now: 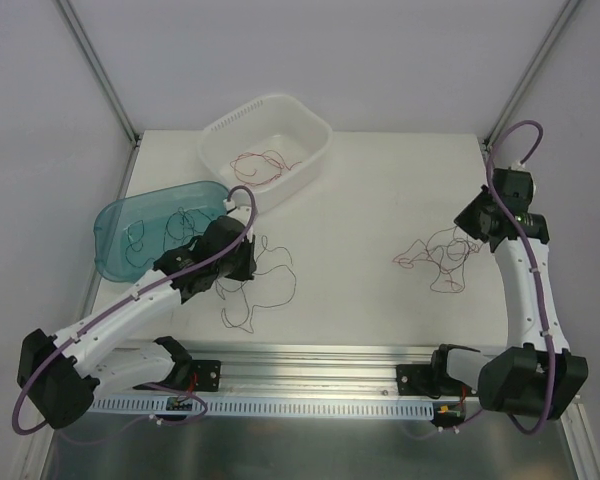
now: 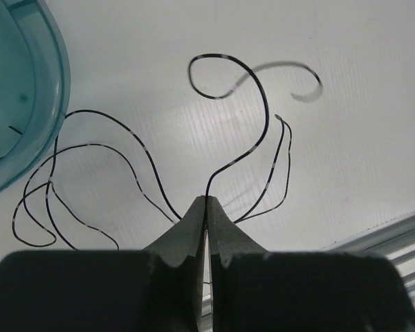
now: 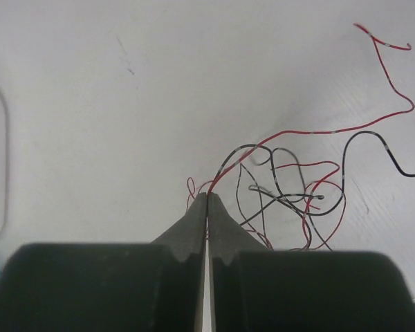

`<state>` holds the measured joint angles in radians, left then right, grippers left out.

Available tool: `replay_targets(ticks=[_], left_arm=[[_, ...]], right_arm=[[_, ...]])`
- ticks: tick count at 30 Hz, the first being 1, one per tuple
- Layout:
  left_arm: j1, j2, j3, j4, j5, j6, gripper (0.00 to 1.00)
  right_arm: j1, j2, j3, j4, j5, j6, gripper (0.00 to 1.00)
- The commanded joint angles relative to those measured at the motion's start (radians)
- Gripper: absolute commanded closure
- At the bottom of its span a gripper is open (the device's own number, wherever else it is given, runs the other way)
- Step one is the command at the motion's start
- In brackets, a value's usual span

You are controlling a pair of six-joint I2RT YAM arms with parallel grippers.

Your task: Untangle the cables

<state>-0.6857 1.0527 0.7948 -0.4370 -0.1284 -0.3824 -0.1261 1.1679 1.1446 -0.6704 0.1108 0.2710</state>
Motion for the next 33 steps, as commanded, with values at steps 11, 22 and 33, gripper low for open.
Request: replay_targets(ticks=[11, 22, 33], left_arm=[[0.003, 0.006, -0.011, -0.035, -0.036, -0.191, 1.0], [0.002, 0.017, -0.132, -0.035, -0.126, -0.447, 0.91], [0.002, -0.06, -0.21, -0.069, -0.166, -0.664, 0.08]], right_arm=[[0.206, 0.087, -0.252, 0.161, -0.168, 0.036, 0.93], [0.387, 0.069, -0.312, 0.17, -0.118, 0.005, 0.18], [0.497, -0.117, -0.367, 0.15, -0.118, -0.018, 0.04]])
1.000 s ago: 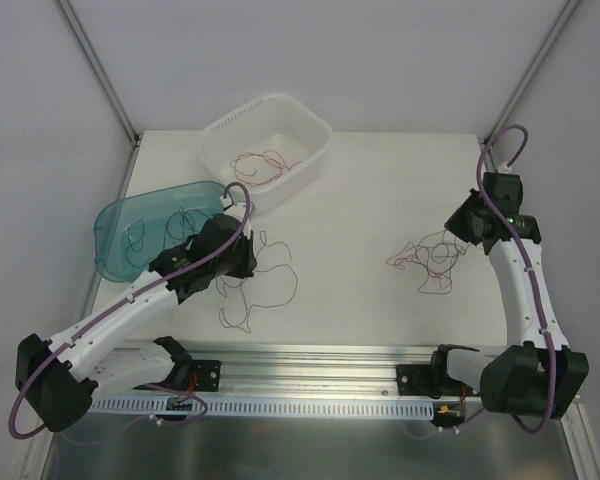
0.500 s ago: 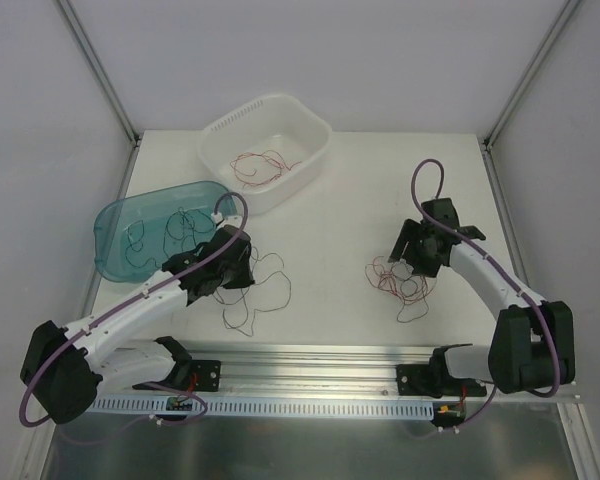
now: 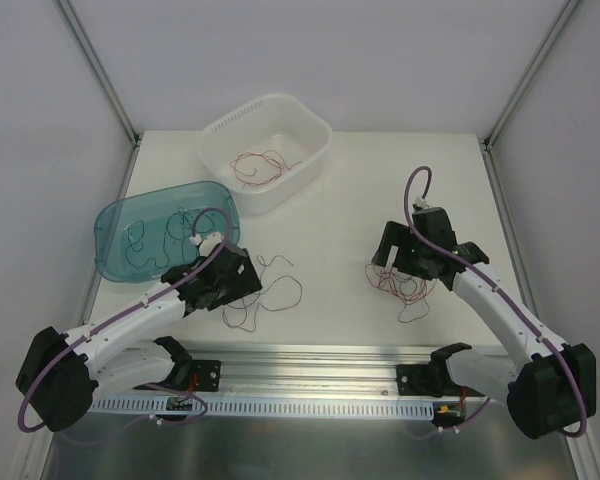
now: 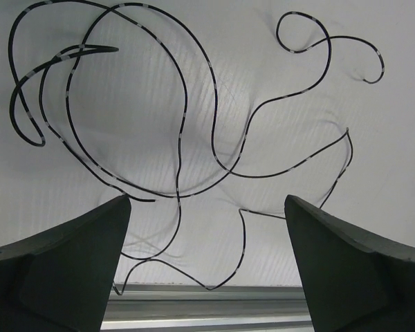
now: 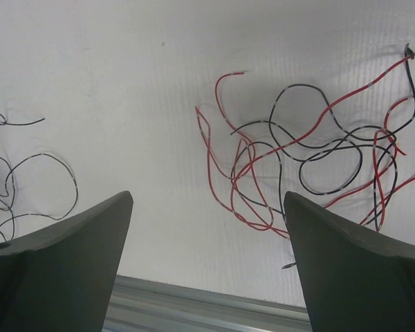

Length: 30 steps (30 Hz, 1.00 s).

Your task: Untangle the cables

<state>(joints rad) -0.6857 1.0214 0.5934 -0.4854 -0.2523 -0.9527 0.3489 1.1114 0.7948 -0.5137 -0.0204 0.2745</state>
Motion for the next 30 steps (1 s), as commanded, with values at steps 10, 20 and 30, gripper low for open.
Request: replay_targets(ticks=[10, 20, 30], left_arm=[[0.002, 0.091, 0.011, -0.045, -0.103, -0.239, 0.01], [0.0, 0.33, 0.089, -0.047, -0.111, -0.251, 0.12], [0.002, 0.448, 0.103, -0.051, -0.064, -0.248, 0.7]], right_arm=[[0.059, -0.16, -0.066, 0.01, -0.026, -0.054, 0.0], [0.071, -0.199, -0.114, 0.056, -0.056, -0.06, 0.0], [0.073, -0.193, -0.138, 0.081, -0.059, -0.064, 0.0]])
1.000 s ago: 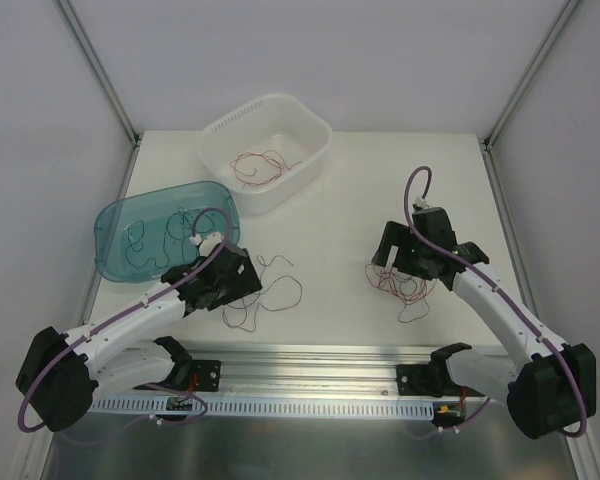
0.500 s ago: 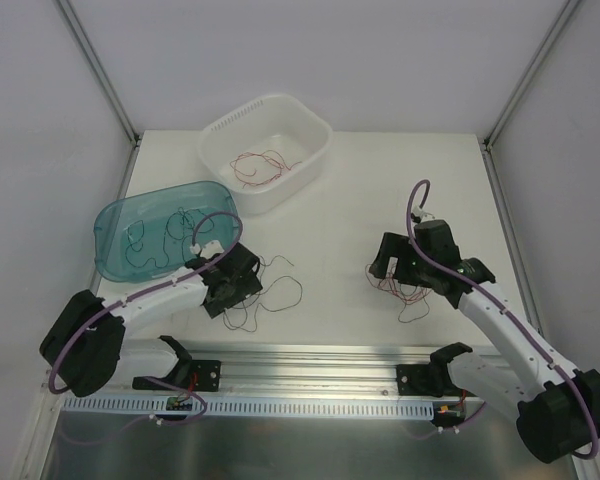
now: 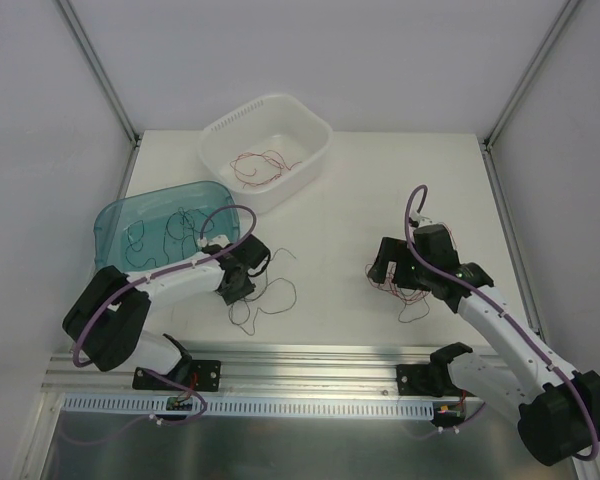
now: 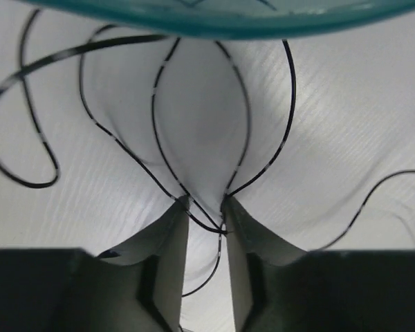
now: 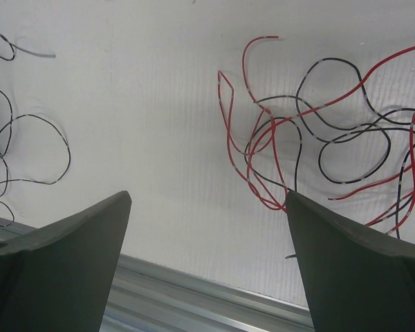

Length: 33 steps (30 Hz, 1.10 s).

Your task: Untangle the cables

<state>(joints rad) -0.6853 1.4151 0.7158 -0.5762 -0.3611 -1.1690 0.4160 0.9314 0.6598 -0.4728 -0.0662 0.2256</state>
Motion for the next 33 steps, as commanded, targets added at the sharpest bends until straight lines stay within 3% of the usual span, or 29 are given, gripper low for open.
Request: replay_targets(ticks=[1, 2, 4, 12, 21, 25, 33], left_arm=[[0.001, 0.058, -0.018, 0.039, 0.051, -0.029, 0.77], [0.0, 0.058, -0.013, 0.036, 0.054, -0.02, 0.9], [-0.003, 0.047, 0.0, 0.033, 0.066, -0.005, 1.0], [-0.056, -0.085, 0.141, -0.025, 0.086, 0.106, 1.0], [-0.043, -0.283, 0.474, -0.146, -0.001, 0.247, 1.0], [0.003, -0.318, 0.627, -0.174, -0.079, 0.325, 1.0], [0.271, -0.334, 0.754, -0.185, -0.142, 0.48, 1.0]], right_arm=[[0.004, -0.013, -0.006, 0.042, -0.014, -0.015, 0.0], [0.004, -0.011, -0.009, 0.043, -0.012, -0.015, 0.01], [0.006, -0.009, -0.011, 0.043, -0.009, -0.014, 0.0], [0.004, -0.023, -0.009, 0.026, 0.011, -0.015, 0.0], [0.004, -0.12, 0.003, -0.055, 0.103, -0.019, 0.0], [0.006, -0.167, 0.015, -0.098, 0.143, -0.026, 0.0], [0.006, -0.229, 0.014, -0.151, 0.157, -0.029, 0.0]])
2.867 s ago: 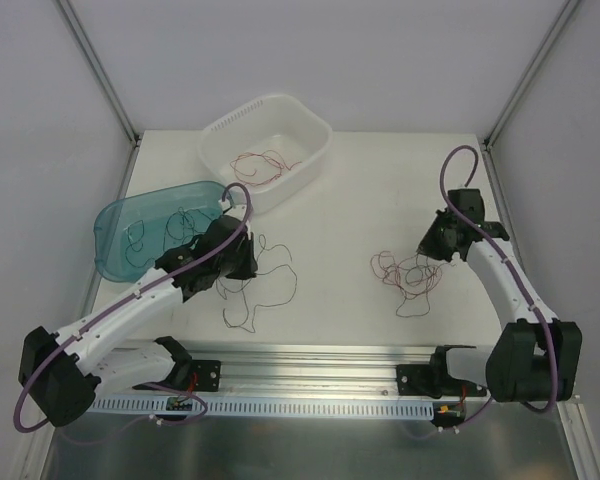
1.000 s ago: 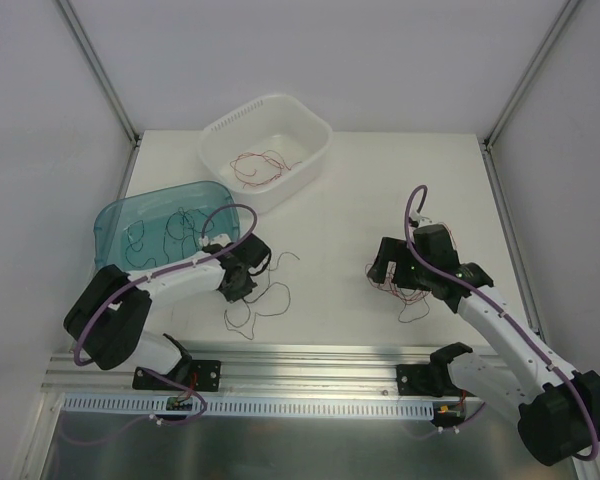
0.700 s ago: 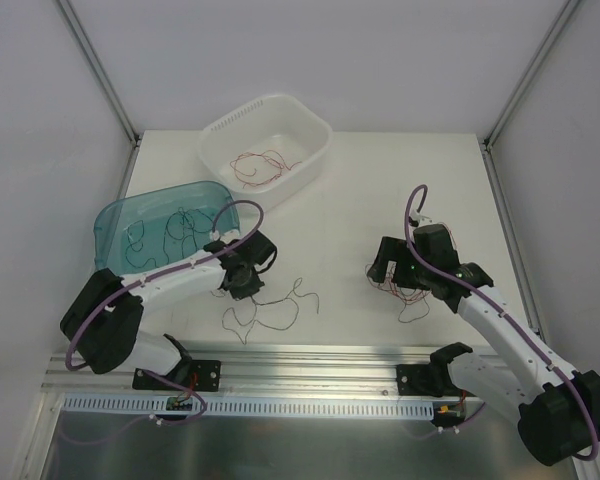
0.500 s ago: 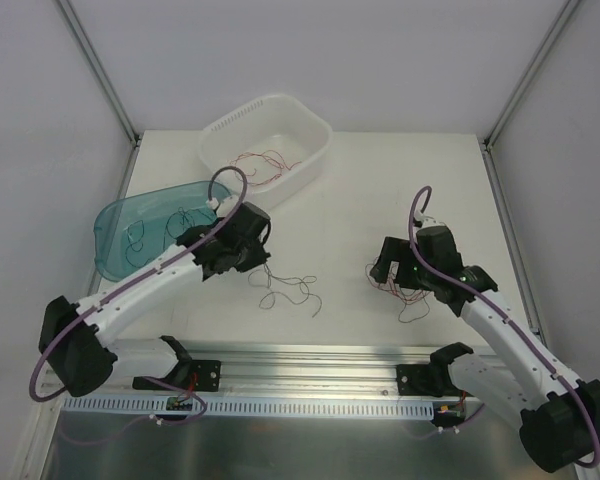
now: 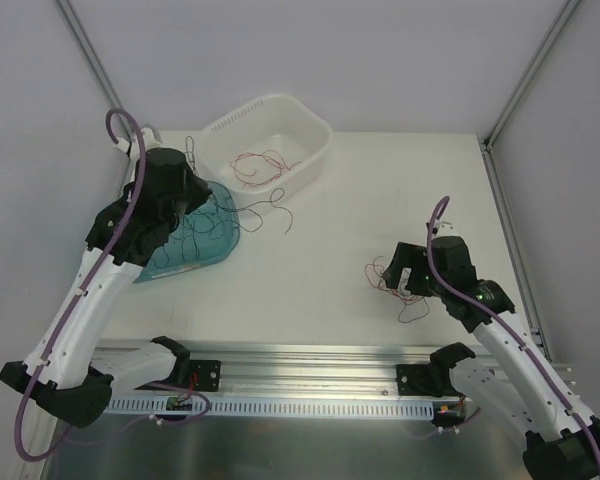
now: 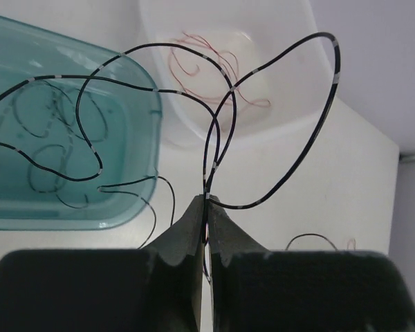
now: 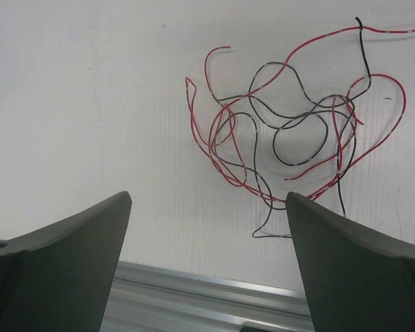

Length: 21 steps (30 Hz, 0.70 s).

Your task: Untangle the cables

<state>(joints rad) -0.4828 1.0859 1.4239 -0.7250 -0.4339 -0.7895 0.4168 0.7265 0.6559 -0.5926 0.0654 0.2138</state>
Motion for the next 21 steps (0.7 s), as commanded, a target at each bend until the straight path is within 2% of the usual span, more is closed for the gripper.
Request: replay_targets(ticks=[1, 2, 8, 13, 17, 21], left_arm=[[0.099, 0.0, 0.047, -0.033, -0.08, 0.13, 1.0], [0.152, 0.005, 0.044, -0.027, -0.086, 0.14, 1.0], [0.308, 0.009, -0.1, 0.127, -0.152, 0.248, 1.0], [0.426, 0.012, -0.221, 0.287, -0.141, 0.318, 1.0], [0.472, 0.055, -0.319, 0.389, -0.094, 0.308, 1.0], [0.474, 0.141, -0.407, 0.458, -0.065, 0.257, 1.0]], right_arm=[[0.005, -0.029, 0.016, -0.035, 0.022, -0.017, 0.0], [0.005, -0.033, 0.016, -0.035, 0.019, -0.014, 0.0], [0.004, -0.051, 0.014, -0.049, 0.004, -0.013, 0.0], [0.004, -0.071, 0.004, -0.061, 0.002, -0.013, 0.0], [0.004, -0.078, 0.001, -0.065, 0.001, -0.011, 0.0], [0.004, -0.078, -0.002, -0.069, 0.002, -0.007, 0.0]])
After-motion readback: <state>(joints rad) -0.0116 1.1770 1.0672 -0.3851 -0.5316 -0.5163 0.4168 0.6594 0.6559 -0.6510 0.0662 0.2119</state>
